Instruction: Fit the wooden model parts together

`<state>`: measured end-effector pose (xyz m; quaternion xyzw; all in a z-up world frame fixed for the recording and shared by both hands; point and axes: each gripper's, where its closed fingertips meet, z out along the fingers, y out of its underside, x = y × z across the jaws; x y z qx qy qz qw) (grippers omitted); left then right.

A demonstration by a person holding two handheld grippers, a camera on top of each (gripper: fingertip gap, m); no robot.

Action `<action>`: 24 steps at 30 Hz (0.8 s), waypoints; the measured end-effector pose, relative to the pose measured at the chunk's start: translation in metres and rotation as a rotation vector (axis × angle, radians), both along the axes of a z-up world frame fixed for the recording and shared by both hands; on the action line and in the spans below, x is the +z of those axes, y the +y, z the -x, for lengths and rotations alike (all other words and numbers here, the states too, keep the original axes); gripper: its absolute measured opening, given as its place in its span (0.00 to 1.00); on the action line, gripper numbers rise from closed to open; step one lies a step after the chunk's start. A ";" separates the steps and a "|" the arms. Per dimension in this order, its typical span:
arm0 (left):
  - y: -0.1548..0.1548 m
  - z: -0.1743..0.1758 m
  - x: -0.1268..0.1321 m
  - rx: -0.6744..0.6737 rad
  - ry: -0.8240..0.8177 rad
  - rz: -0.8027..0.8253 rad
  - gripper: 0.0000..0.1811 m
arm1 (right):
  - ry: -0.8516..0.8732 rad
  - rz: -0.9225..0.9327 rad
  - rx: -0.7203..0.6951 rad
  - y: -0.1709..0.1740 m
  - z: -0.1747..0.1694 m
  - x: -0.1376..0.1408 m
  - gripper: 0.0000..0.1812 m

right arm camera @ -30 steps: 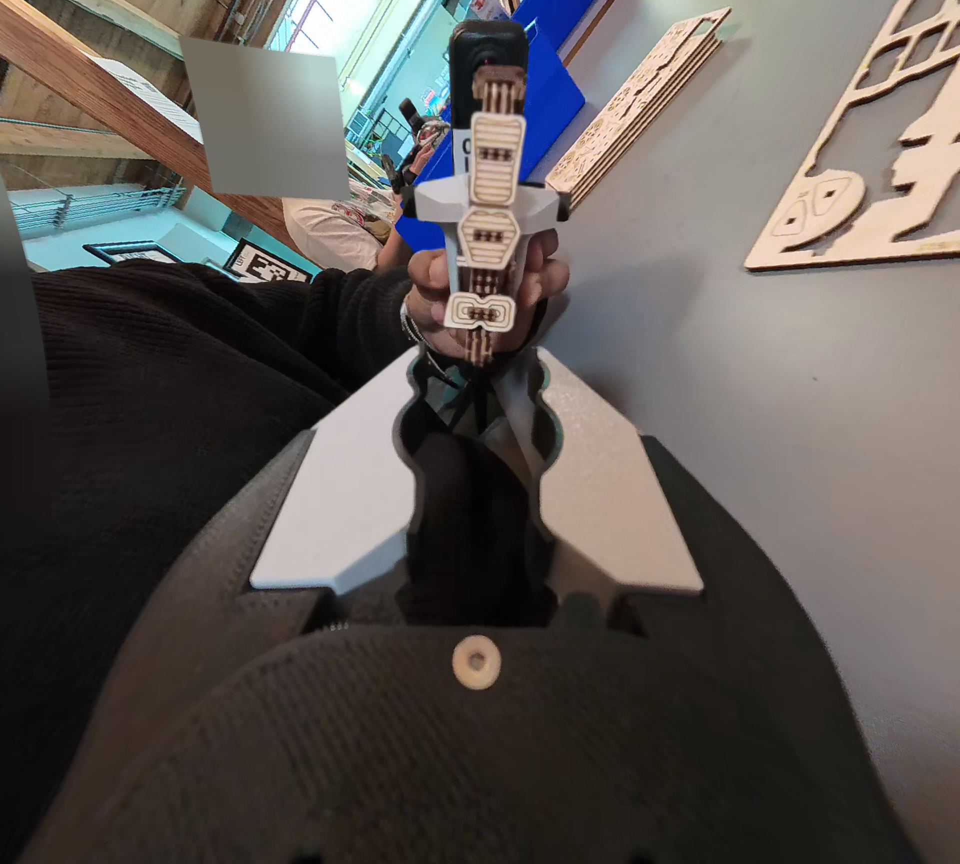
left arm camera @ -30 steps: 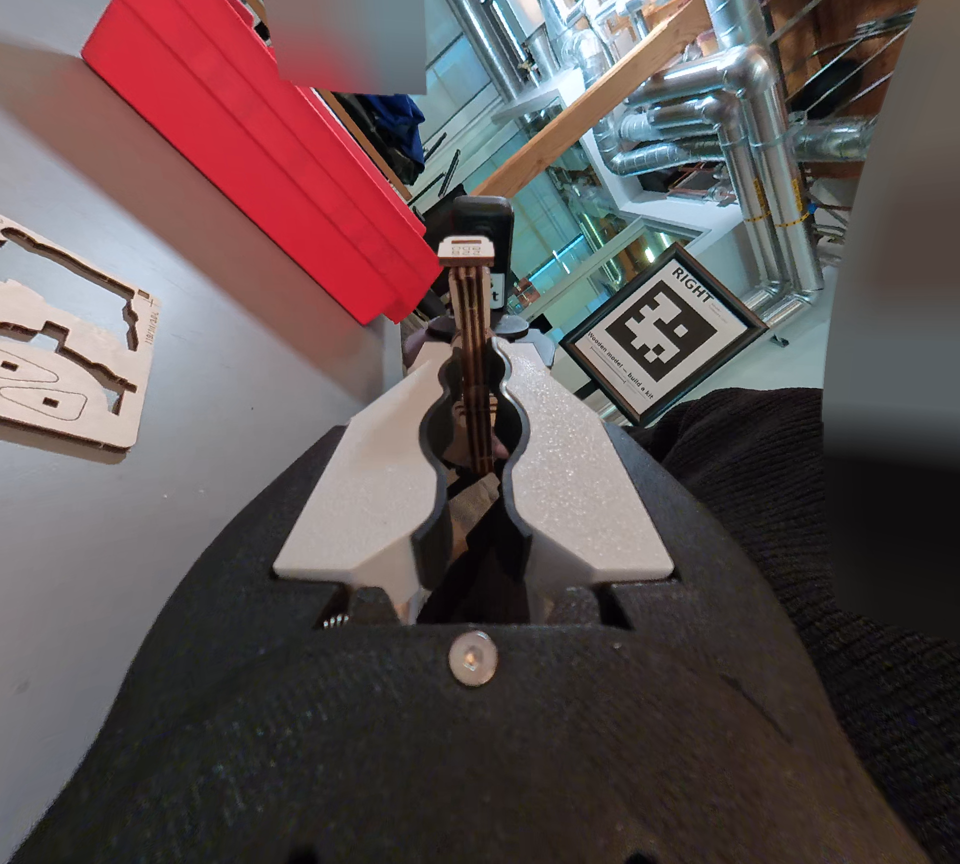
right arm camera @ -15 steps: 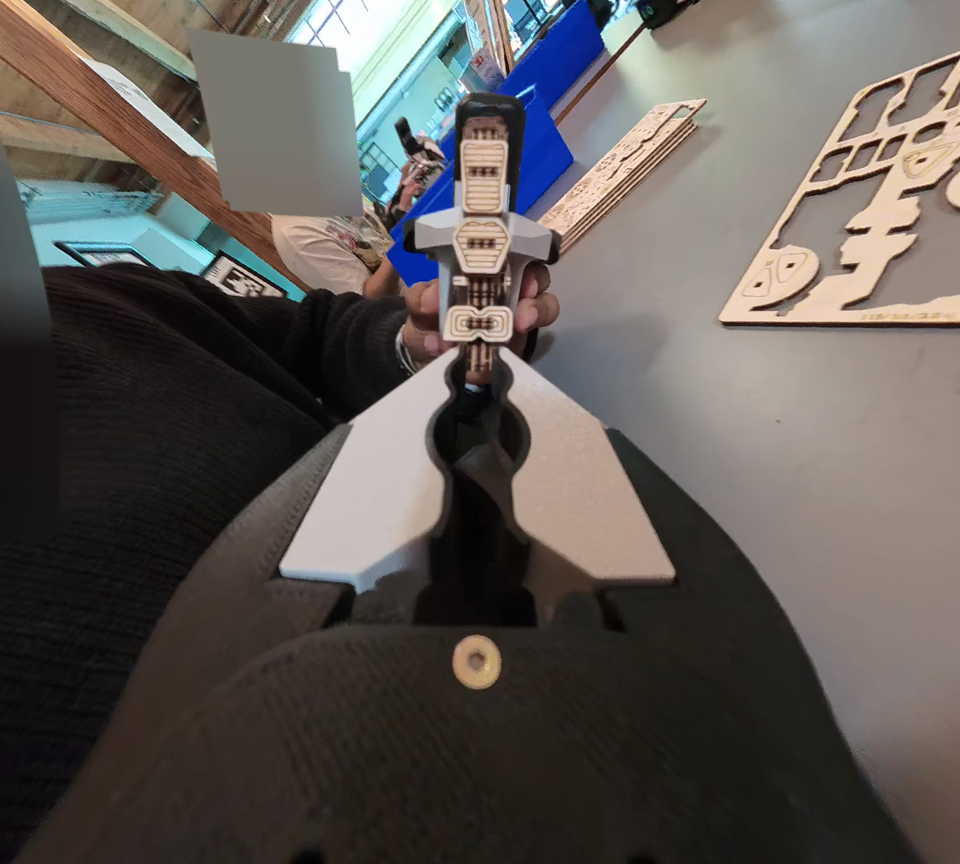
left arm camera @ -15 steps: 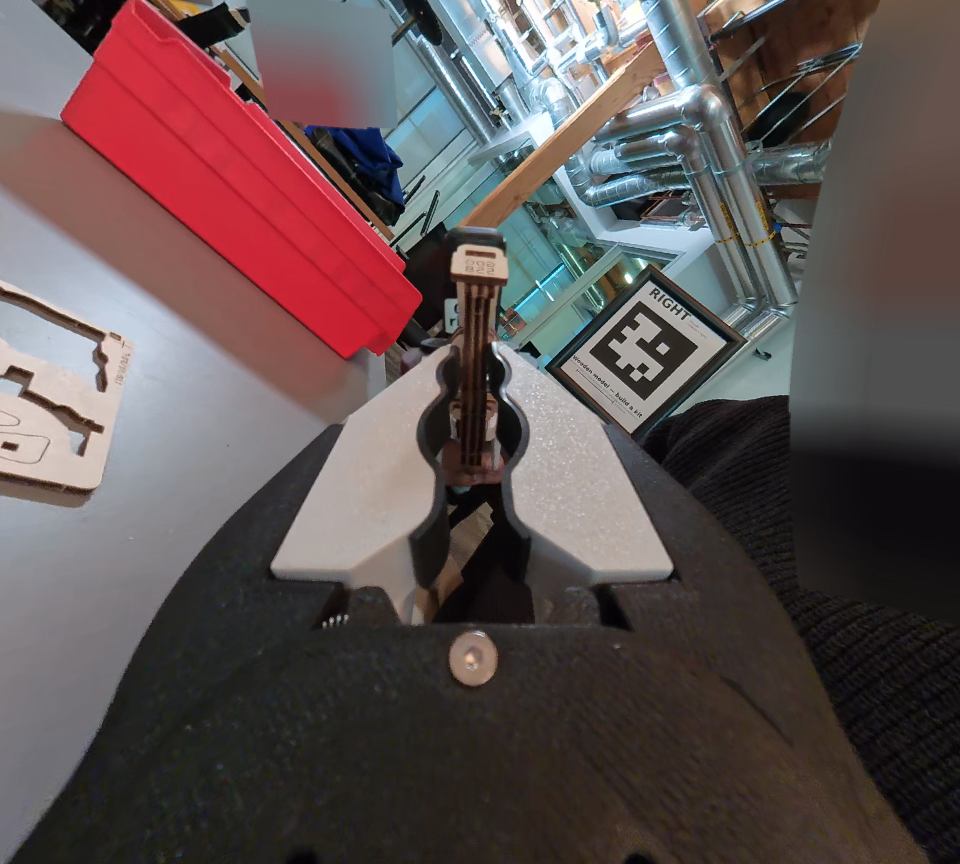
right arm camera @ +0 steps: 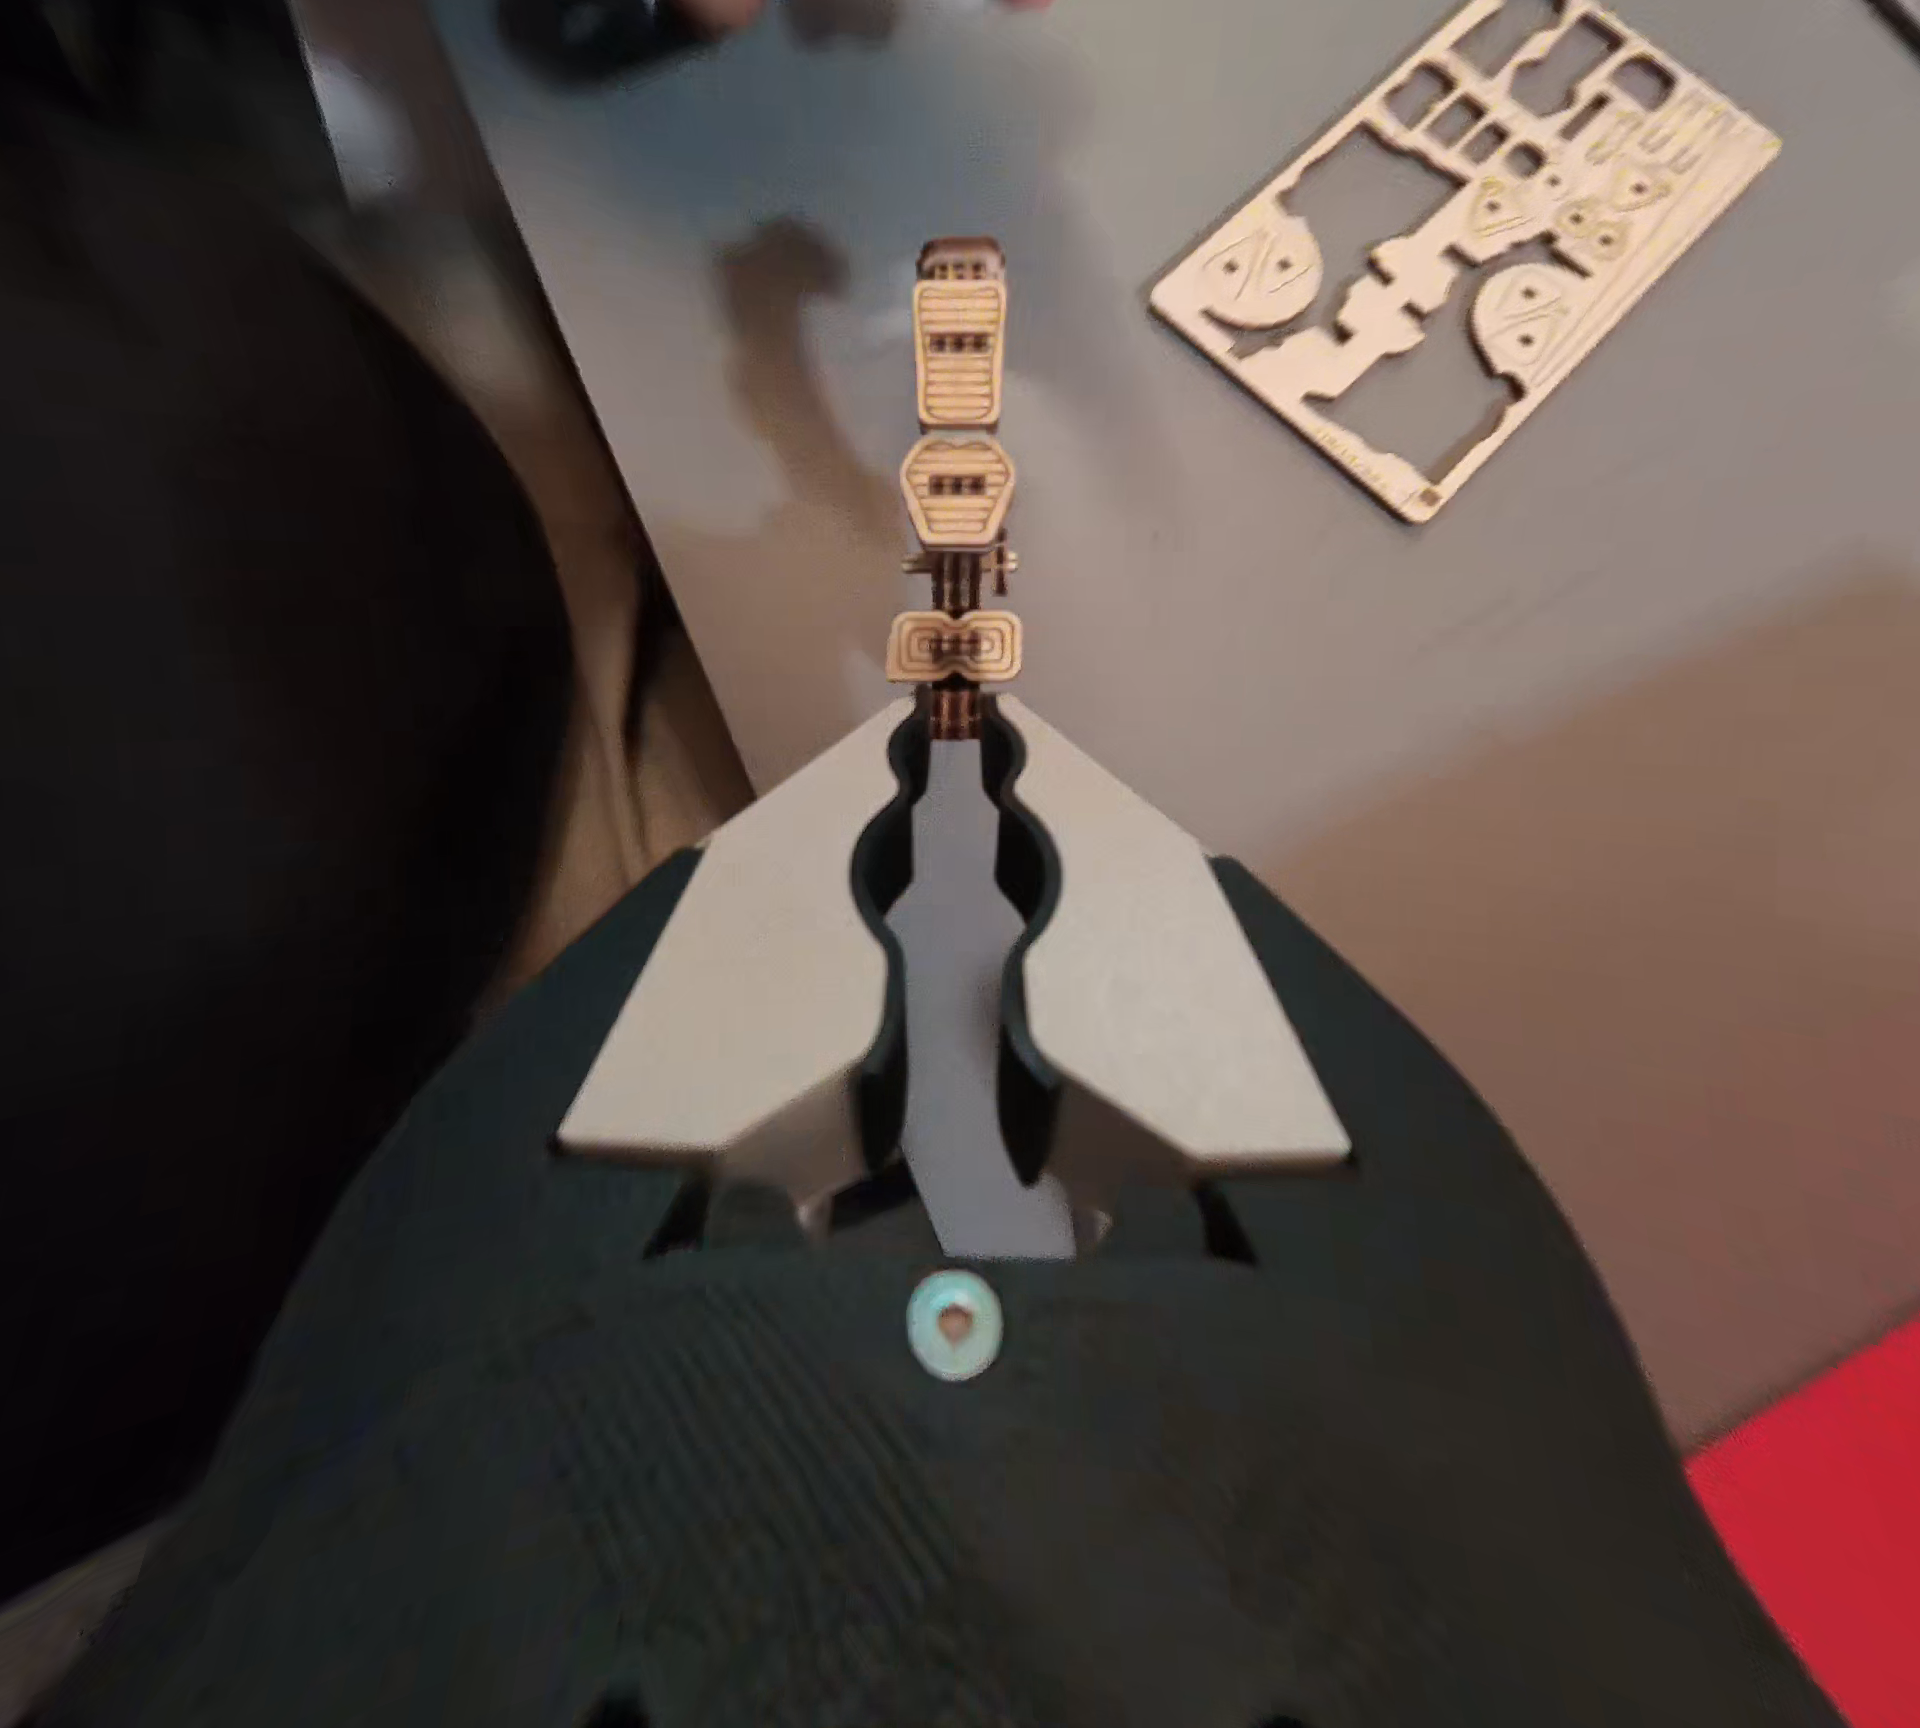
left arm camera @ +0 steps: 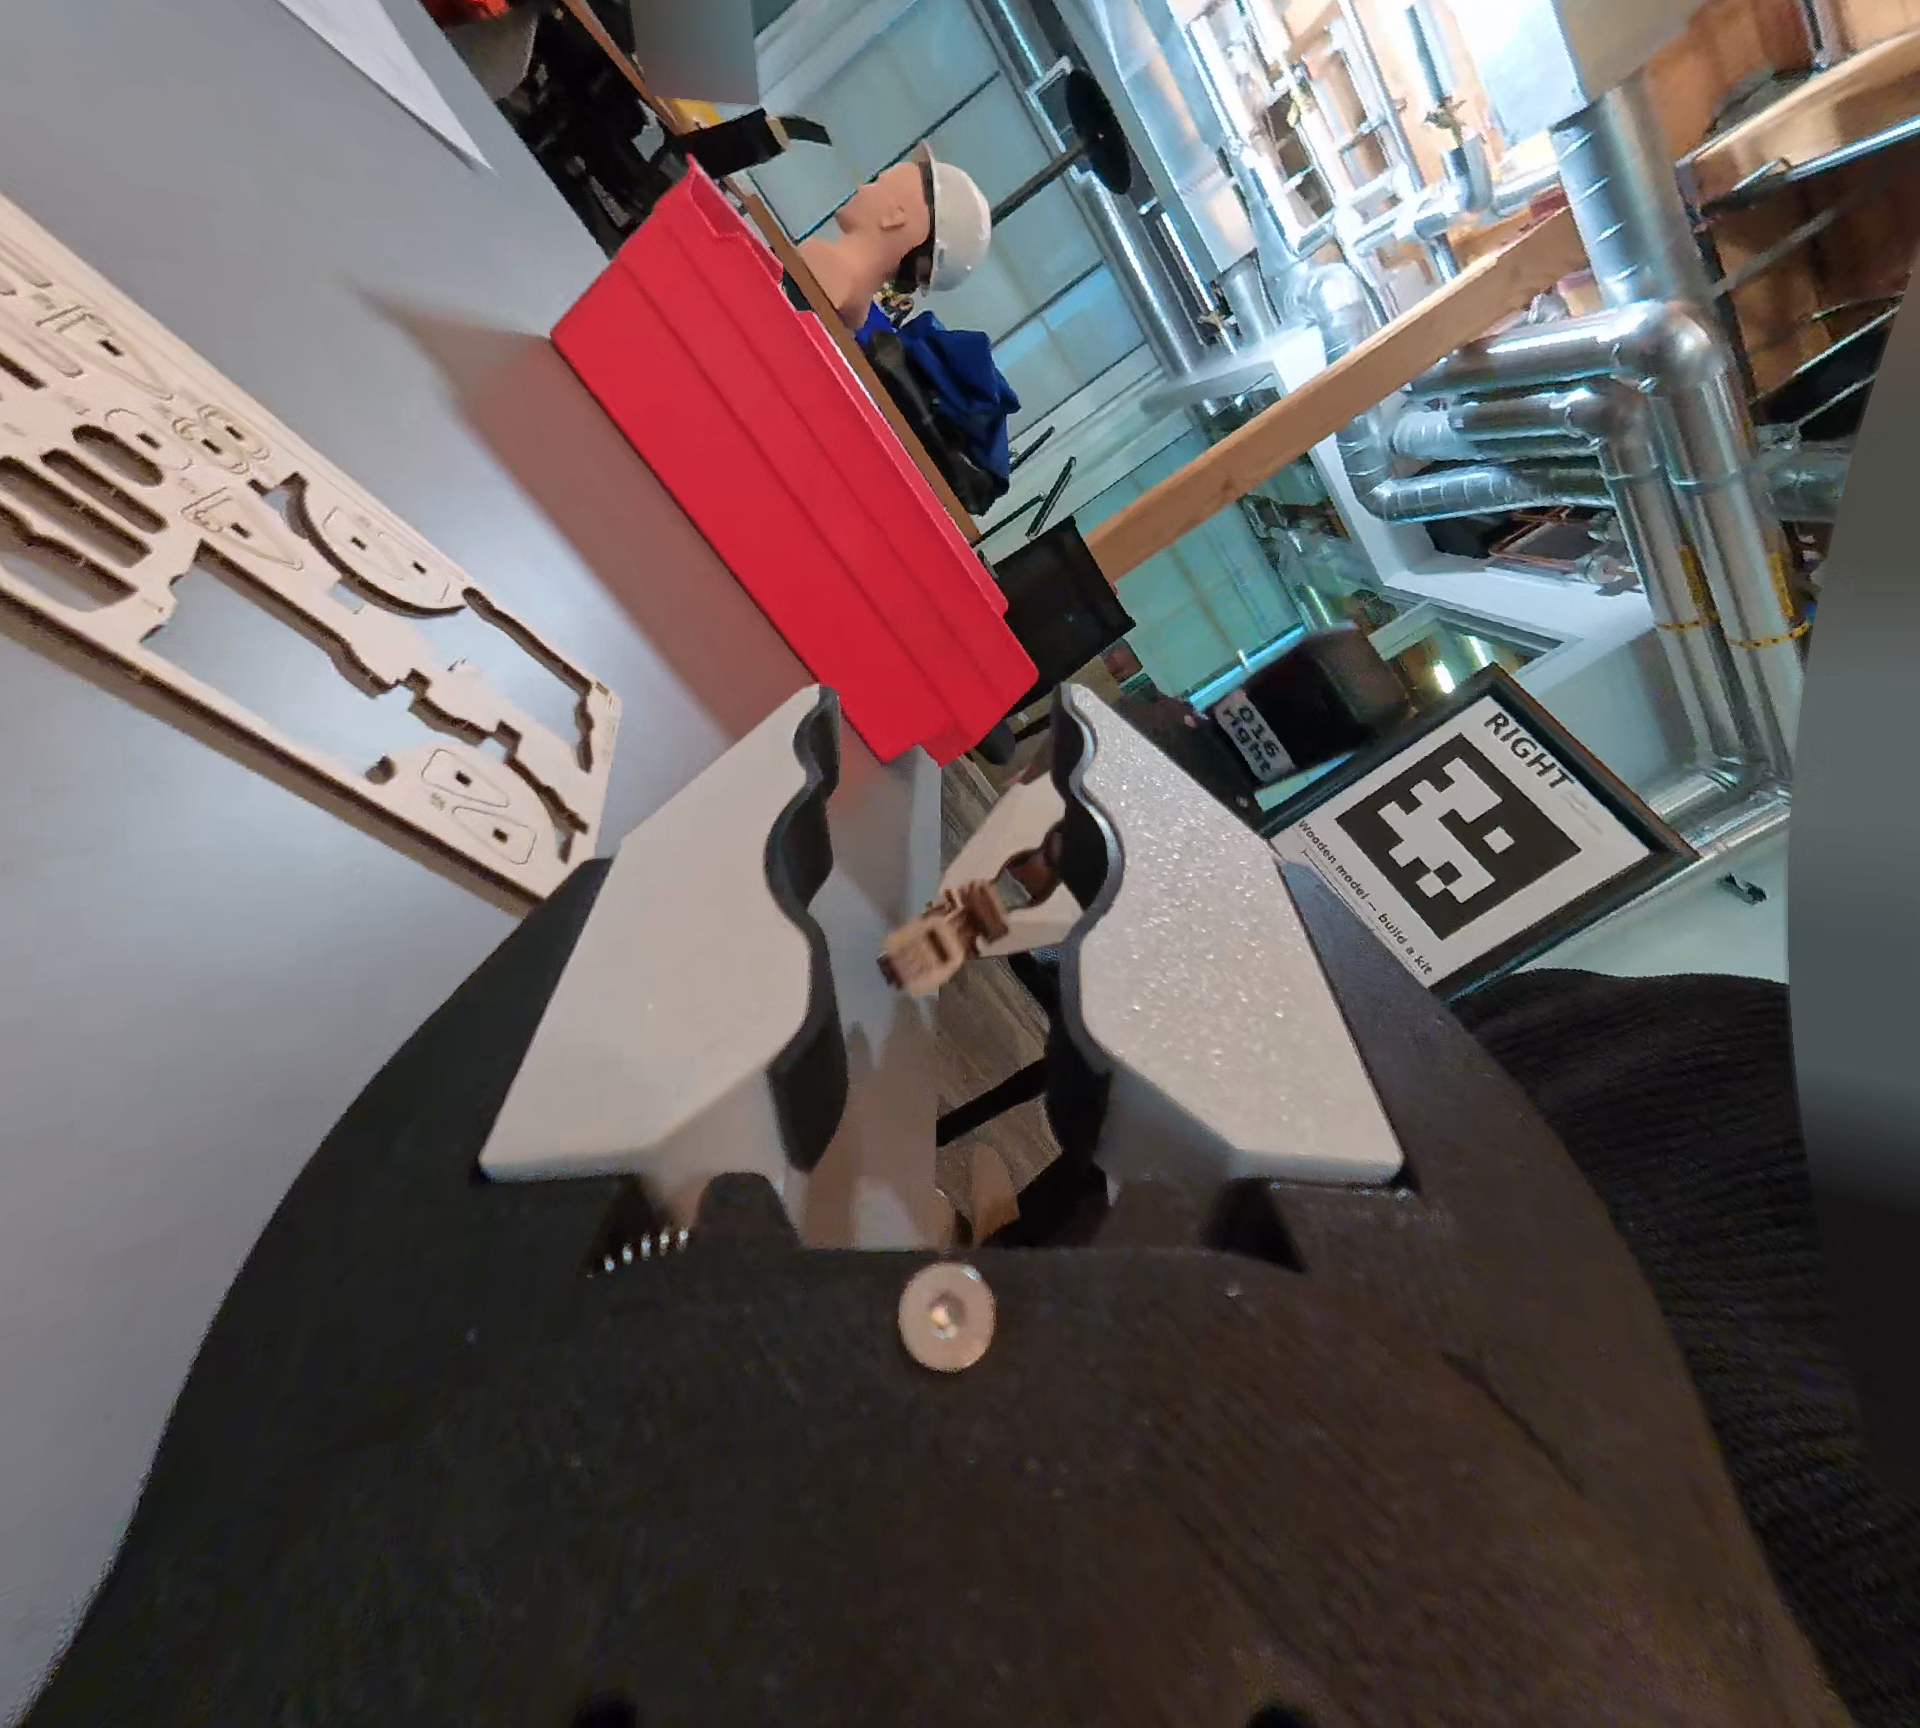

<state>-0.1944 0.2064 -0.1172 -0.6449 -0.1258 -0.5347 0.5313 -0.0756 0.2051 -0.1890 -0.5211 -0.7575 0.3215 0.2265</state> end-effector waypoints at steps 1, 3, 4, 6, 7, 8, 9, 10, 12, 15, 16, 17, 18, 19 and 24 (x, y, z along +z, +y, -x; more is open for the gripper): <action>0.001 -0.001 -0.002 -0.009 -0.005 0.013 0.21 | -0.017 -0.062 0.032 -0.002 -0.002 -0.005 0.04; 0.001 -0.007 -0.007 -0.053 -0.017 0.057 0.21 | -0.023 -0.151 0.081 -0.005 -0.003 -0.012 0.04; 0.001 -0.014 -0.013 -0.091 -0.010 0.095 0.21 | -0.019 -0.178 0.095 -0.006 -0.003 -0.014 0.04; -0.002 -0.031 -0.020 -0.160 0.040 0.133 0.22 | -0.003 -0.192 0.113 -0.007 -0.001 -0.016 0.04; -0.004 -0.040 -0.024 -0.190 0.084 0.140 0.22 | 0.015 -0.184 0.117 -0.007 0.000 -0.015 0.04; -0.005 -0.047 -0.029 -0.216 0.134 0.146 0.22 | 0.029 -0.171 0.118 -0.007 0.001 -0.014 0.04; -0.007 -0.054 -0.033 -0.238 0.184 0.146 0.22 | 0.039 -0.156 0.116 -0.006 0.001 -0.014 0.04; -0.008 -0.058 -0.037 -0.254 0.231 0.146 0.22 | 0.046 -0.136 0.111 -0.004 0.002 -0.014 0.05; -0.009 -0.061 -0.044 -0.273 0.295 0.145 0.22 | 0.059 -0.092 0.104 -0.003 0.003 -0.014 0.06; -0.009 -0.063 -0.049 -0.306 0.295 0.157 0.22 | 0.077 -0.053 0.091 0.001 0.005 -0.014 0.09; -0.010 -0.064 -0.050 -0.317 0.277 0.166 0.22 | 0.080 -0.043 0.090 0.001 0.005 -0.014 0.09; -0.010 -0.064 -0.050 -0.327 0.260 0.172 0.22 | 0.082 -0.033 0.090 0.001 0.005 -0.014 0.09; -0.009 -0.063 -0.049 -0.329 0.247 0.174 0.22 | 0.084 -0.022 0.091 0.001 0.005 -0.014 0.09; -0.009 -0.063 -0.049 -0.329 0.238 0.176 0.22 | 0.087 -0.011 0.094 0.000 0.006 -0.014 0.09; -0.011 -0.065 -0.050 -0.346 0.244 0.176 0.22 | 0.098 -0.001 0.094 0.000 0.007 -0.013 0.10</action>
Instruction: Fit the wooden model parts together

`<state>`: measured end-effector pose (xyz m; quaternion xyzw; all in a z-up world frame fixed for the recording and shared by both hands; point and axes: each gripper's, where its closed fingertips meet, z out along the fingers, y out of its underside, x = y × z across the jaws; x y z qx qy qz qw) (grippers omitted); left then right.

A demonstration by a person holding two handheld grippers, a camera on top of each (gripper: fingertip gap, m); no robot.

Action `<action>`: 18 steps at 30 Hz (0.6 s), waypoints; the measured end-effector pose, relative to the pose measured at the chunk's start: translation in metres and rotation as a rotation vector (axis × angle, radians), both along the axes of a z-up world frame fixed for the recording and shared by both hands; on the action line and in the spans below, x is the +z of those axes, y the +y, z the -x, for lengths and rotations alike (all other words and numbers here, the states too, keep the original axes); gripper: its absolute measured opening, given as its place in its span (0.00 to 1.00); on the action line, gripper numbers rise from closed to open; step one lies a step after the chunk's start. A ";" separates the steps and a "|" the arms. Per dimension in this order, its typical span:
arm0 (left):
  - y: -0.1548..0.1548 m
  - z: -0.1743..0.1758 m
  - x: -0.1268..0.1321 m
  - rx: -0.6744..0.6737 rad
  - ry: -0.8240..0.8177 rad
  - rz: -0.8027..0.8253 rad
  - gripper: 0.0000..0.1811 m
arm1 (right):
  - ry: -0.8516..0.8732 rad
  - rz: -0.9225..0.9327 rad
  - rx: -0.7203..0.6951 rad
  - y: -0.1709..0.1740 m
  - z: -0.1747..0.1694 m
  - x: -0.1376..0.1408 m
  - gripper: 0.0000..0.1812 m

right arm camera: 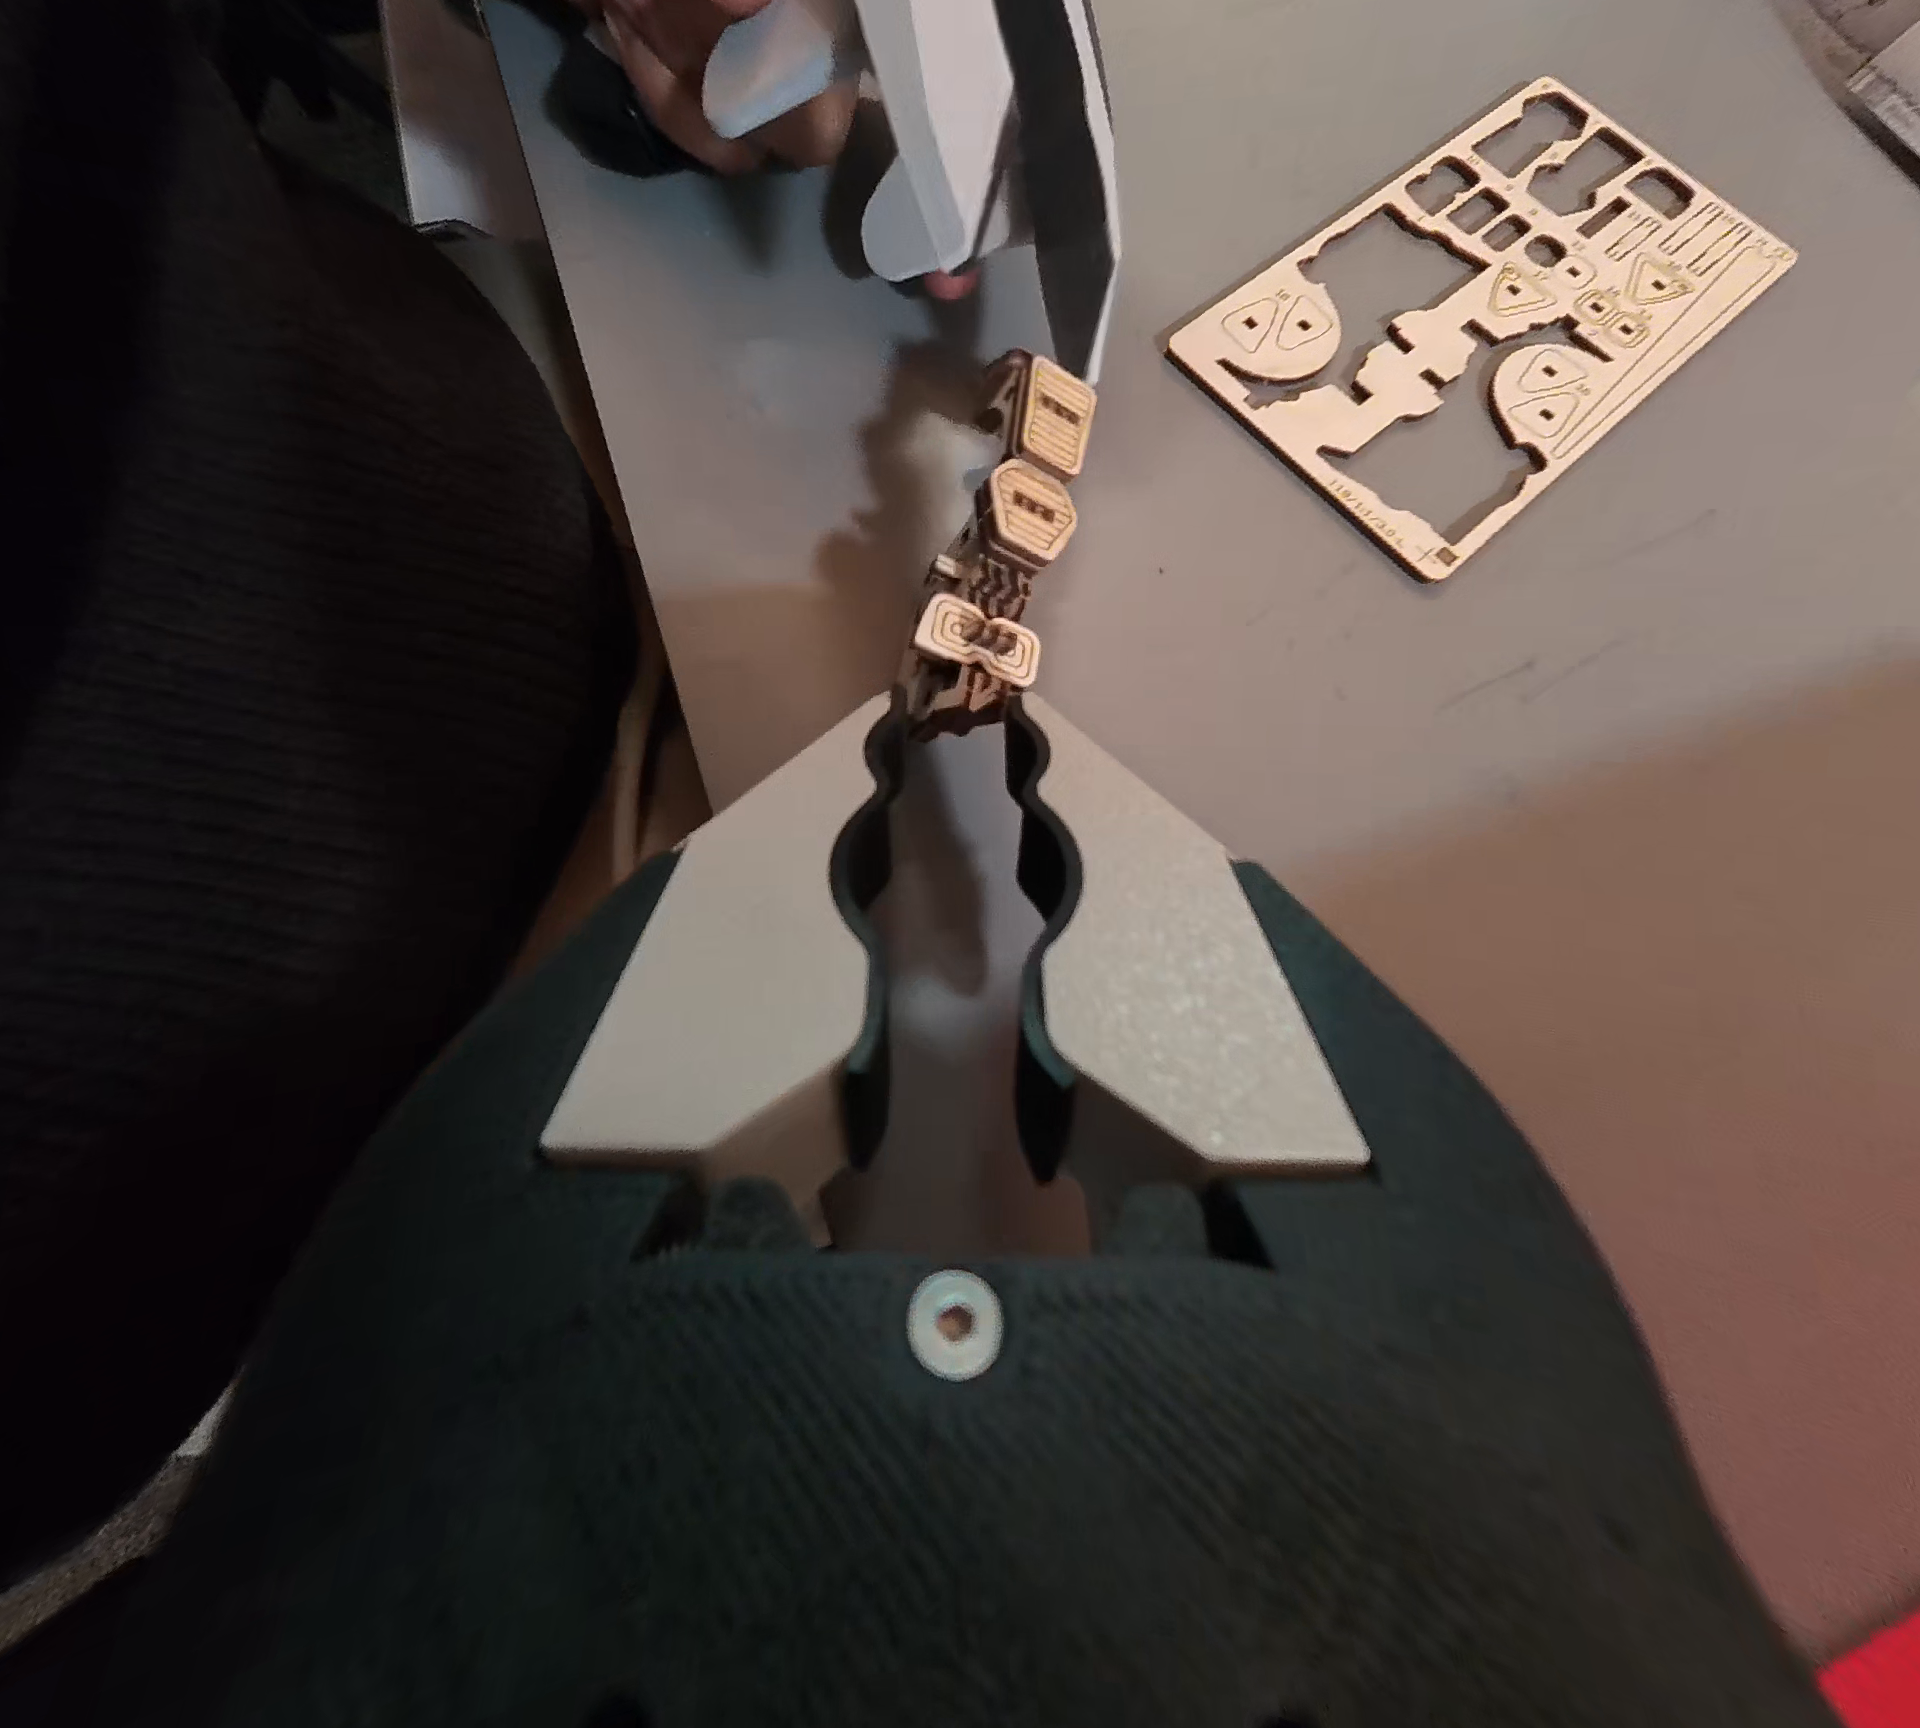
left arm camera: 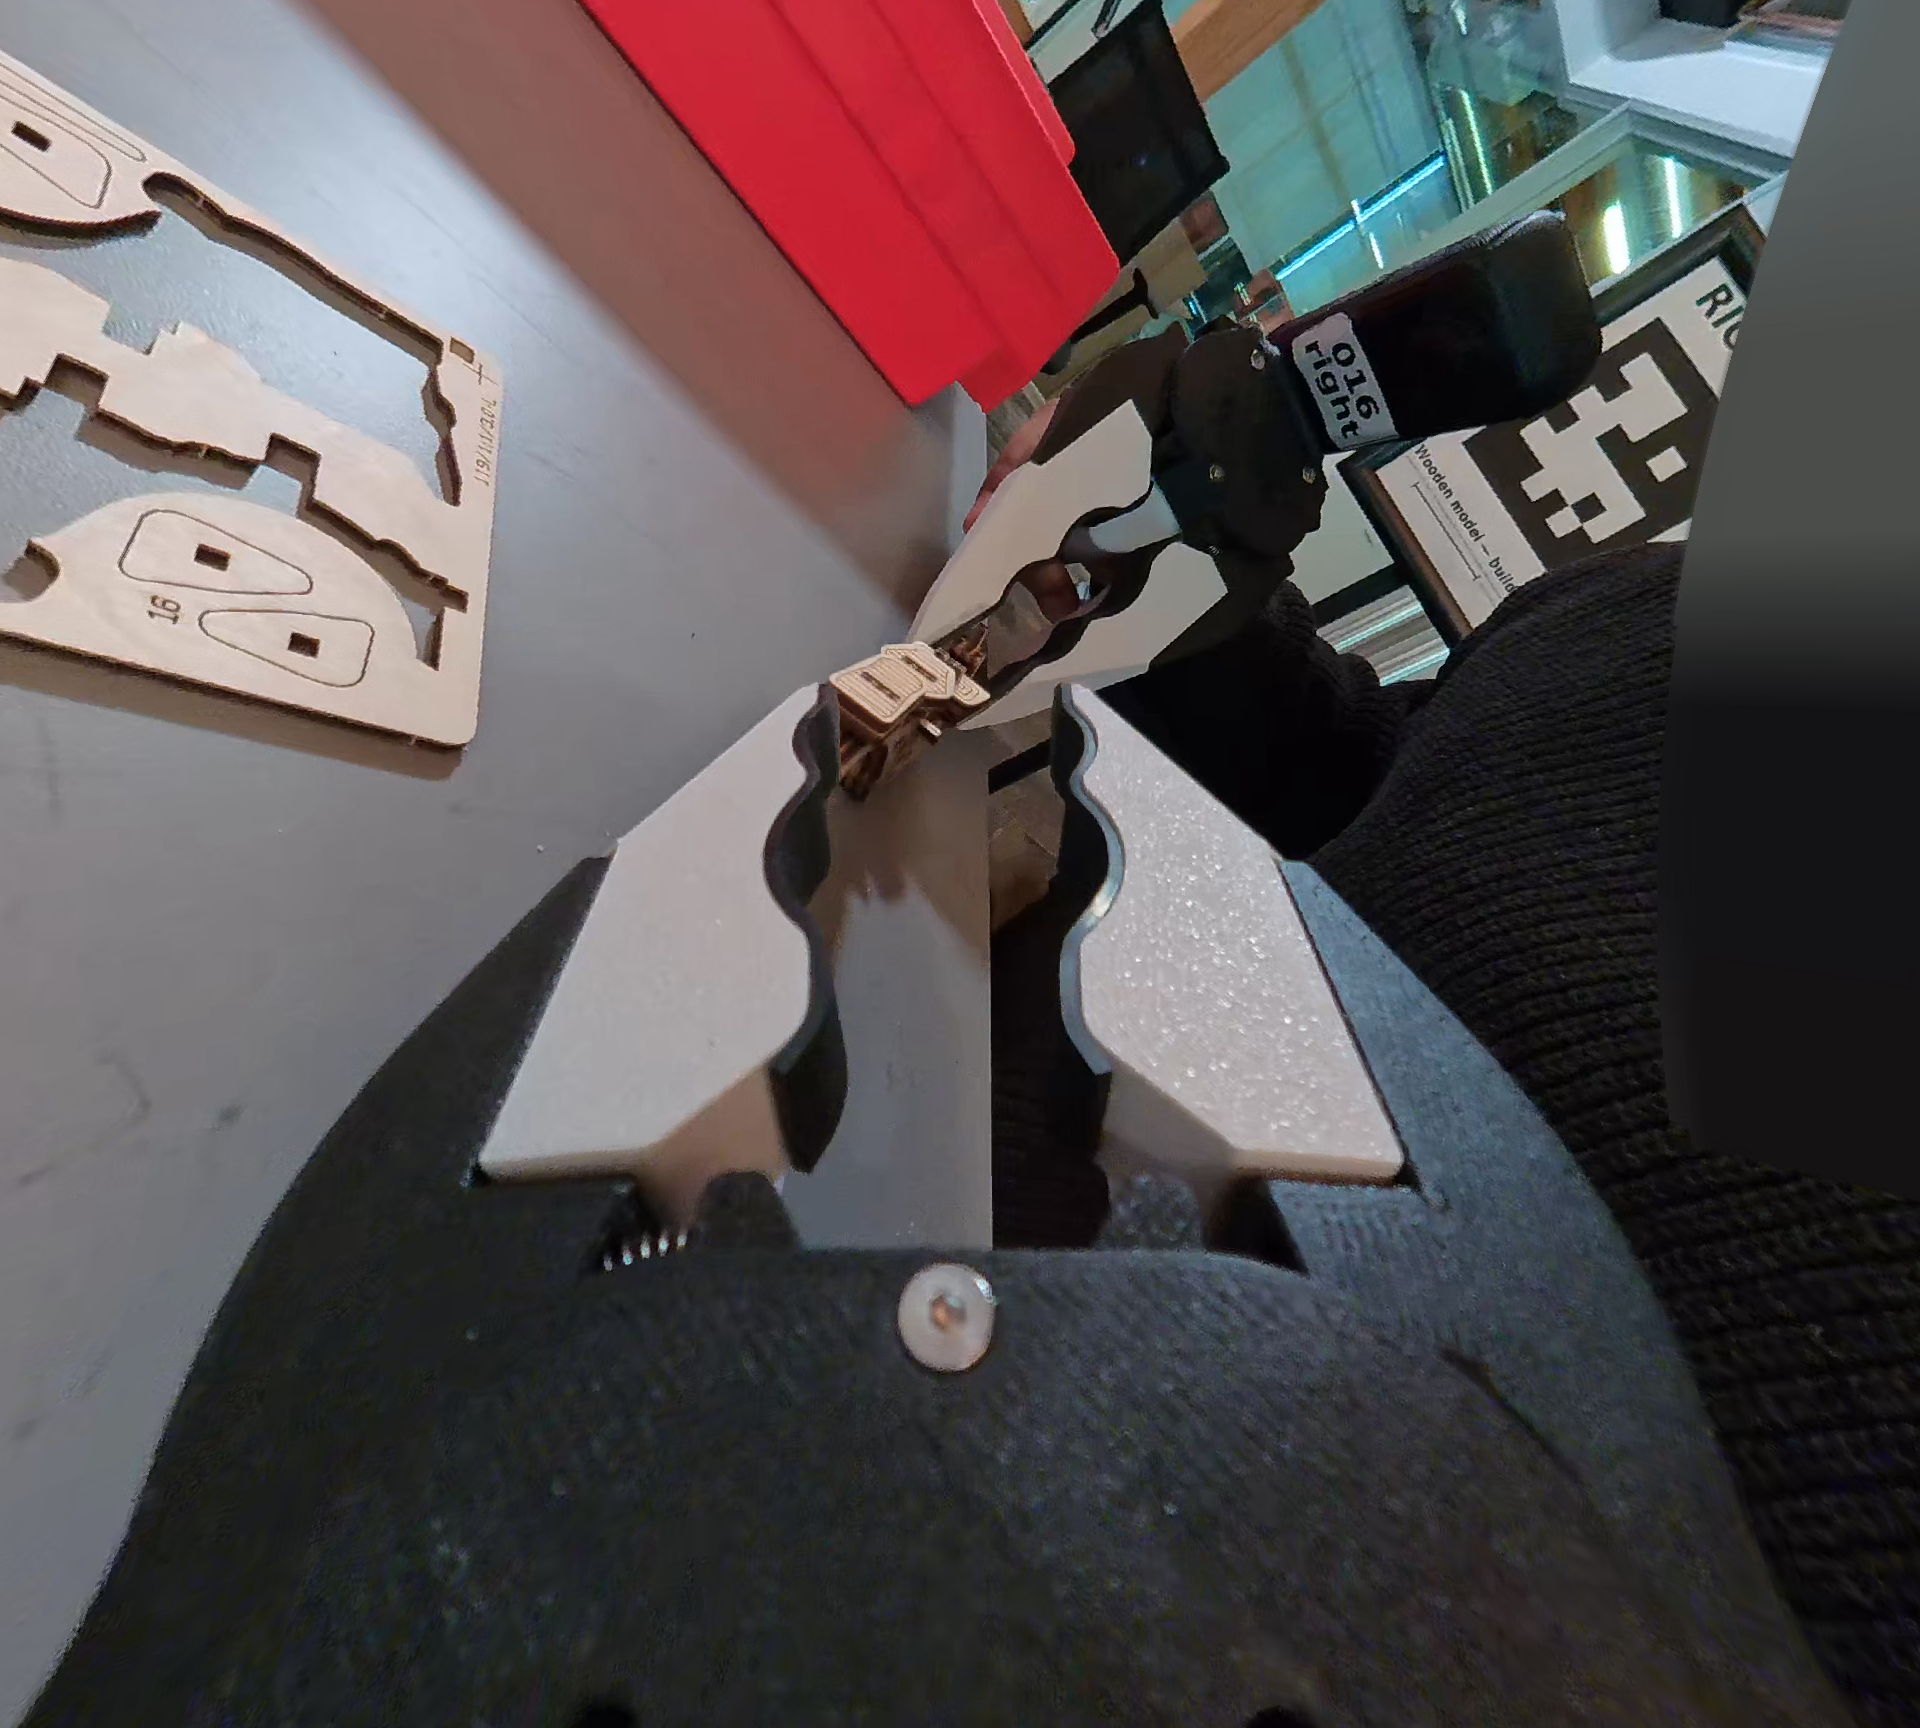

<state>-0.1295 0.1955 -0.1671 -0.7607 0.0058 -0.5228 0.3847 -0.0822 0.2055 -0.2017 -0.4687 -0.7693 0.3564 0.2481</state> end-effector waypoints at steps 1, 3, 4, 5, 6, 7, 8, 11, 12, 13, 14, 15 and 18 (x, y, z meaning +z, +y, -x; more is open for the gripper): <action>-0.001 -0.001 -0.001 -0.006 0.008 -0.001 0.22 | 0.002 0.003 0.001 -0.001 0.000 0.001 0.10; -0.001 -0.002 -0.002 -0.005 0.029 -0.004 0.23 | 0.009 -0.002 0.007 -0.002 0.000 0.002 0.10; -0.001 -0.002 -0.002 -0.005 0.036 -0.007 0.23 | 0.015 -0.015 0.010 -0.002 0.000 0.003 0.09; -0.001 -0.003 -0.002 -0.007 0.041 -0.009 0.24 | 0.026 -0.033 0.017 -0.002 0.000 0.004 0.08; -0.001 -0.003 -0.002 -0.011 0.045 -0.014 0.25 | 0.041 -0.055 0.030 -0.004 0.000 0.005 0.06; -0.002 -0.004 -0.002 -0.014 0.054 -0.017 0.26 | 0.058 -0.082 0.042 -0.004 0.000 0.006 0.06; -0.002 -0.004 -0.002 -0.018 0.064 -0.027 0.27 | 0.072 -0.116 0.051 -0.004 0.000 0.007 0.06; -0.003 -0.005 0.001 -0.029 0.124 -0.078 0.30 | 0.089 -0.189 0.070 -0.005 0.000 0.005 0.06; -0.003 -0.005 0.002 -0.026 0.153 -0.100 0.30 | 0.092 -0.197 0.076 -0.006 0.000 0.005 0.06; -0.003 -0.004 0.002 -0.023 0.182 -0.117 0.31 | 0.092 -0.199 0.078 -0.006 0.000 0.004 0.06; -0.003 -0.004 0.002 -0.021 0.208 -0.129 0.32 | 0.090 -0.196 0.077 -0.006 0.000 0.004 0.06; -0.003 -0.004 0.001 -0.022 0.225 -0.136 0.32 | 0.087 -0.190 0.077 -0.006 0.000 0.004 0.06; -0.003 -0.005 0.000 -0.028 0.234 -0.133 0.32 | 0.084 -0.173 0.078 -0.007 0.000 0.004 0.06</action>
